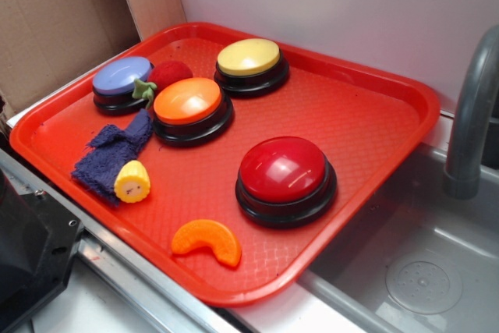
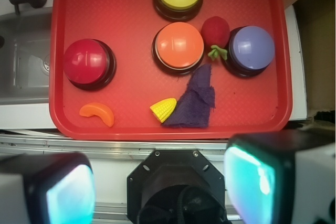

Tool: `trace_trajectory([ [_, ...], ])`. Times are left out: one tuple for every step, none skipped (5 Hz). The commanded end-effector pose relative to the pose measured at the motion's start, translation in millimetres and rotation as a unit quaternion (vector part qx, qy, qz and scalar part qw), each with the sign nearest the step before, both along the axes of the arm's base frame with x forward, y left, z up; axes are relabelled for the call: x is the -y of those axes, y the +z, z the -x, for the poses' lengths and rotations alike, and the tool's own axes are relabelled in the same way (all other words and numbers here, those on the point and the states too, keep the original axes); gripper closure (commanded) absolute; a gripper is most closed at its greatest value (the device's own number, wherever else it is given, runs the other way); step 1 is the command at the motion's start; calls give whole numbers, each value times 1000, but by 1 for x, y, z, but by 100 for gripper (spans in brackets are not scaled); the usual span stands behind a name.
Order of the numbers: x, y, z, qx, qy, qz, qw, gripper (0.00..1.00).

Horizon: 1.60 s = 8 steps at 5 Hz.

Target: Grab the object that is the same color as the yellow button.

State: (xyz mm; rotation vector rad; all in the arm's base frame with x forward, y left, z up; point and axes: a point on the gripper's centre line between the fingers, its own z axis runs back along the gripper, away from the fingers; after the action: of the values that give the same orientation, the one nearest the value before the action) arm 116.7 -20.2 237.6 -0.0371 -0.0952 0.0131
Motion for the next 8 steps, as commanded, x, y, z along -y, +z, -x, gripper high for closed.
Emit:
trace_trajectory([
  [0,0,0,0,0,0,1000,0],
  [-7,-18,1,-10,23,1,1000,0],
  [-16,-33,3,-5,67,-4,998,0],
  [-23,-55,-2,-6,109,-1,994,0],
  [-28,-77,-6,-20,163,3,986,0],
  [-29,-99,-13,-24,209,-7,978,0],
  [-32,-121,-19,-16,239,20,971,0],
  [-30,-149,-30,-20,284,12,959,0],
])
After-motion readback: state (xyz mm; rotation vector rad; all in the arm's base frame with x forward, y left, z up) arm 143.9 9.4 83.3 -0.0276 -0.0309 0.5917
